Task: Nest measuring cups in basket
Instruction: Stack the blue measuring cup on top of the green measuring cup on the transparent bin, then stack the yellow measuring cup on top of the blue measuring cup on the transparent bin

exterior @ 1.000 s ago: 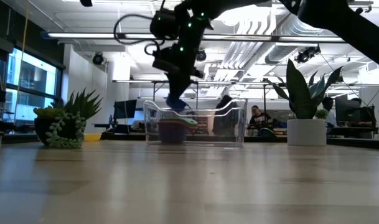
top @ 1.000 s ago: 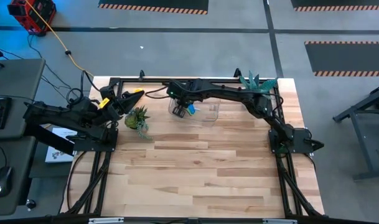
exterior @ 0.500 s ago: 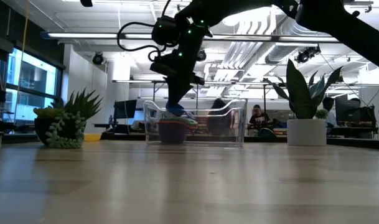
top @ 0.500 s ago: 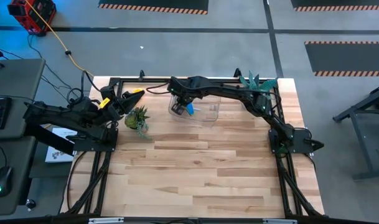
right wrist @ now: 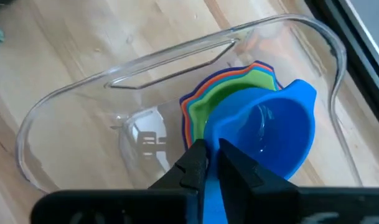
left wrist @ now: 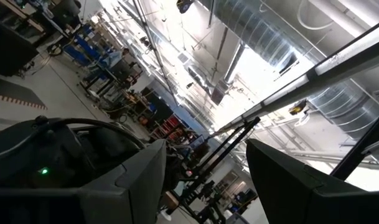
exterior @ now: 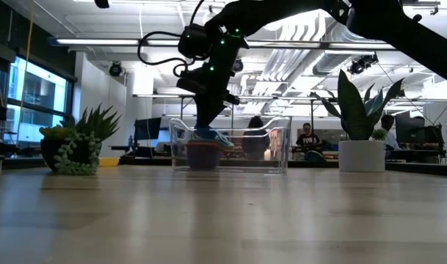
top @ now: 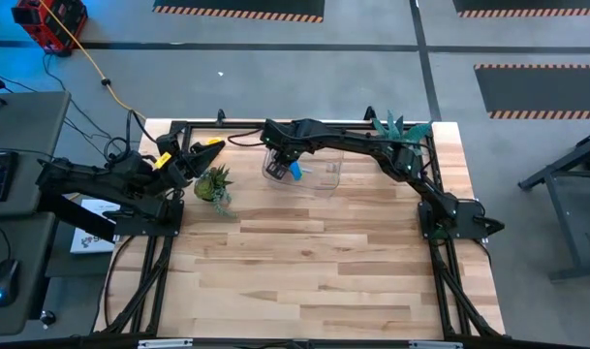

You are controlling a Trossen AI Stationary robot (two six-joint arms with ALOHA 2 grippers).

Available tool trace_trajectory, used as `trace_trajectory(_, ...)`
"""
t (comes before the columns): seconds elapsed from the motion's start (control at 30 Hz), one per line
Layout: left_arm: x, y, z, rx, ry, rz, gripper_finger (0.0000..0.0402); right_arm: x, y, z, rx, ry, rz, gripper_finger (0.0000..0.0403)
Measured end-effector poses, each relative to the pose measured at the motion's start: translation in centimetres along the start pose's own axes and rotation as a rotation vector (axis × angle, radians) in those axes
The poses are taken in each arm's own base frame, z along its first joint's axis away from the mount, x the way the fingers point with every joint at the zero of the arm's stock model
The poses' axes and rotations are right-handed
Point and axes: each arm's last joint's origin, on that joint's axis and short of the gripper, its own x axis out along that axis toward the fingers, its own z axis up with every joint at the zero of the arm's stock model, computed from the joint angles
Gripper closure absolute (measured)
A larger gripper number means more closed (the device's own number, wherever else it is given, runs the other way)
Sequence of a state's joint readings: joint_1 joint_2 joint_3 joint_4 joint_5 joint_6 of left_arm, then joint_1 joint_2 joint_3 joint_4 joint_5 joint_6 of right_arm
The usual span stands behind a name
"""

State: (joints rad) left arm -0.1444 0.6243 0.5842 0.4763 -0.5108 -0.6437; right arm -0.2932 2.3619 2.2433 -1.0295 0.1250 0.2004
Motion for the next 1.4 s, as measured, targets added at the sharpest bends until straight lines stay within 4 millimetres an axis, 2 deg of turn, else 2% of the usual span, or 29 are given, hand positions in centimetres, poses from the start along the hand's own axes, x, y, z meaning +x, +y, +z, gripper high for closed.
trace_trajectory(0.23, 0.0, 0.0, 0.0, 0.000, 0.000, 0.000, 0.0186, 0.0, 0.2, 0.1, -0.091, 0.000, 0.056, 0.0350)
trace_trajectory(0.57, 0.0, 0.0, 0.0, 0.000, 0.000, 0.000, 0.0186, -0.3, -0.1, -0.3, -0.146, 0.039, -0.018, 0.0233)
trace_trajectory(0.67, 0.0, 0.0, 0.0, 0.001, 0.000, 0.000, 0.0186, -1.3, -0.1, -0.1, -0.170, 0.052, 0.023, 0.0216)
trace_trajectory(0.9, 0.0, 0.0, 0.0, 0.001, 0.001, 0.000, 0.0186, -5.1, -0.1, -0.8, -0.280, 0.114, 0.124, 0.0215)
trace_trajectory(1.07, 0.0, 0.0, 0.0, 0.004, 0.005, 0.002, 0.0186, -7.7, -0.7, -1.4, -0.267, 0.055, 0.170, 0.0215)
trace_trajectory(1.13, 0.0, 0.0, 0.0, 0.003, 0.006, 0.002, 0.0186, -8.9, -1.0, -2.3, -0.251, 0.006, 0.182, 0.0215)
trace_trajectory(1.2, 0.0, 0.0, -0.1, 0.003, 0.008, 0.002, 0.0186, -9.9, -1.1, -4.0, -0.208, -0.054, 0.195, 0.0215)
trace_trajectory(1.4, 0.0, 0.5, -0.3, 0.029, 0.015, 0.063, 0.0186, -13.4, -1.0, -12.1, 0.103, -0.337, 0.334, 0.0215)
